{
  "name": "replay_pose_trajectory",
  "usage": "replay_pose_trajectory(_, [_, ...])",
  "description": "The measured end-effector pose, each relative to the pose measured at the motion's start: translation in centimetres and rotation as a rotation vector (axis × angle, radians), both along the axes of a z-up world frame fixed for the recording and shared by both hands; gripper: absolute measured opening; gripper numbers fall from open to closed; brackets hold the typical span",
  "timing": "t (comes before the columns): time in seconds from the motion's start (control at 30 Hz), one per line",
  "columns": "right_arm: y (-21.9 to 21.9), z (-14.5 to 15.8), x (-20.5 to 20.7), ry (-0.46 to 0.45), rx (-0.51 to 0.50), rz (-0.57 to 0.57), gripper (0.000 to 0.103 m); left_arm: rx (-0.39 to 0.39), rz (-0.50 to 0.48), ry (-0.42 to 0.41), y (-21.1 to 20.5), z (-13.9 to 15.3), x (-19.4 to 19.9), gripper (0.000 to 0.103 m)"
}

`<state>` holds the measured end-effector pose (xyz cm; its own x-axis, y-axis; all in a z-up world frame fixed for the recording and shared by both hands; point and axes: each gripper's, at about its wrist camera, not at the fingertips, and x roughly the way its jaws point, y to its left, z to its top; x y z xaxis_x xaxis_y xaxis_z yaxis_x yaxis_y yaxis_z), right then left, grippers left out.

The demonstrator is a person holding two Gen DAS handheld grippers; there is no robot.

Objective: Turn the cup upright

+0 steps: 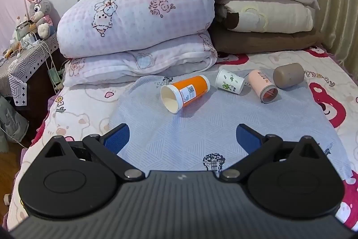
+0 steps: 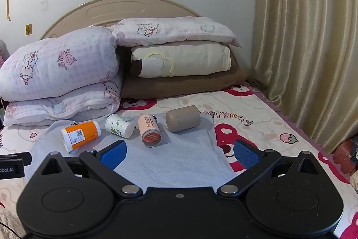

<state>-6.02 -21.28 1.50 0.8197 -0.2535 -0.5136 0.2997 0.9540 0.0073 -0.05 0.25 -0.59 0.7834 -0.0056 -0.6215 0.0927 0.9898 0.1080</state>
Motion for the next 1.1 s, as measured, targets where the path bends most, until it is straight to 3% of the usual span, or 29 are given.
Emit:
replay_pose_trajectory(0.63, [0.24, -0.05, 0.15, 0.01, 0.006, 0.011, 0.103, -0.023, -0.046, 0.019, -0.19, -0.34, -0.51, 0.103])
replay_pose_trajectory(1.1, [0.47, -0.28, 0.54, 0.022, 0.013, 0.013, 0.103, -0.012, 0.0, 0.039, 0.33, -0.82, 0.28, 0.103])
